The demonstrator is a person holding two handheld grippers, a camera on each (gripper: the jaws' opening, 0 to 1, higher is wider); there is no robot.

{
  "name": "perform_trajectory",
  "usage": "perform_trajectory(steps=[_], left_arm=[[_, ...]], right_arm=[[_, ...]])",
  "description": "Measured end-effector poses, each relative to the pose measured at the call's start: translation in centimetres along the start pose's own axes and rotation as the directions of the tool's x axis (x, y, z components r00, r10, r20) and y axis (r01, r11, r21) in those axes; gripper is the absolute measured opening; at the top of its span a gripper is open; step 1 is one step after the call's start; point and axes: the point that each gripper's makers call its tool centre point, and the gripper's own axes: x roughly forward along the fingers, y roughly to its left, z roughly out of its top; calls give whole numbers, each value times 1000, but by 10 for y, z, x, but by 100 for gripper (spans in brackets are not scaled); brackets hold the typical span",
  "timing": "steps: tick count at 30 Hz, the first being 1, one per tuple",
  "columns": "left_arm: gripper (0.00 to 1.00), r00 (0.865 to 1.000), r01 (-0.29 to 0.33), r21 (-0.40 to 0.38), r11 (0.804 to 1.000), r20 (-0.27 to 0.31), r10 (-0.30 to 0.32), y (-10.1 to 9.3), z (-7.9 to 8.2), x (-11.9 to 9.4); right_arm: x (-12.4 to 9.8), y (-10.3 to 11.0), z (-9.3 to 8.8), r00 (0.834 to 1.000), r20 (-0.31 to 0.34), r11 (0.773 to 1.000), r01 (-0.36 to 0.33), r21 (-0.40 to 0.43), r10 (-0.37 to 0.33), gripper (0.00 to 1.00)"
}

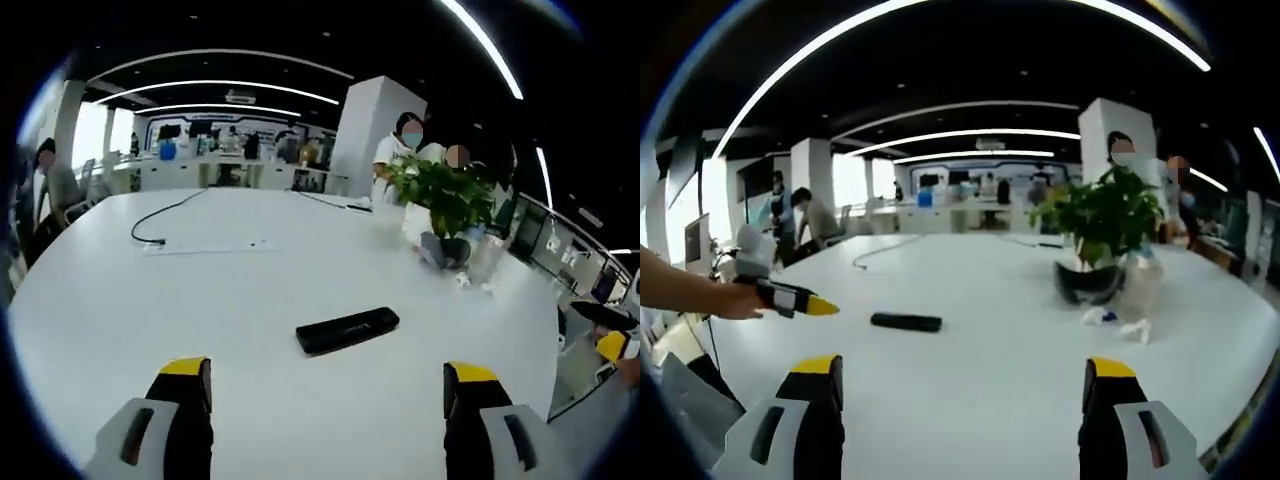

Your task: Press the specified remote control buttons in sequence, fully releasing each button before pressing the next.

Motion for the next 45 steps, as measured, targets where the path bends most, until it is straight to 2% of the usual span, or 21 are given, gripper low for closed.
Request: perform_trajectory(steps=[2,7,15,20,26,29,31,33,38,39,41,45], left_arm=[[100,999,-40,-25,999,2,41,4,0,-8],[100,995,-80,-49,996,57,82,4,8,-30],[100,987,-123,-13,992,100,124,2,12,-69],[100,979,-160,-28,987,122,162,1,8,-90],[100,963,-216,-57,975,154,222,6,2,-122],[95,953,-248,-54,967,167,253,11,-2,-135],[97,942,-282,-57,958,172,288,16,-8,-146],[98,938,-292,-59,955,178,298,17,-11,-154],[99,926,-329,-58,943,177,334,21,-22,-165],[100,917,-355,-41,934,181,356,24,-26,-167],[100,907,-387,-19,922,176,384,28,-31,-169],[100,899,-393,-49,918,191,395,29,-37,-171]], right_arm=[[0,1,1,1000,4,1000,-3,-1,3,99],[0,1,1,1000,2,1000,-14,16,14,99],[-2,-4,2,1000,10,999,1,34,-2,99],[-3,-3,5,1000,25,999,-2,34,1,99],[-2,1,4,1000,20,1000,-11,9,11,99],[-2,2,4,1000,19,1000,-16,6,16,99],[-2,5,4,999,21,1000,-26,-3,26,99],[-2,7,5,999,22,999,-28,-16,28,99],[-2,5,3,1000,16,1000,-23,-12,23,99],[-2,5,4,1000,19,1000,-23,-11,24,99],[-3,5,5,999,24,1000,-24,-12,24,99],[-3,1,1,1000,7,1000,-12,-11,12,98]])
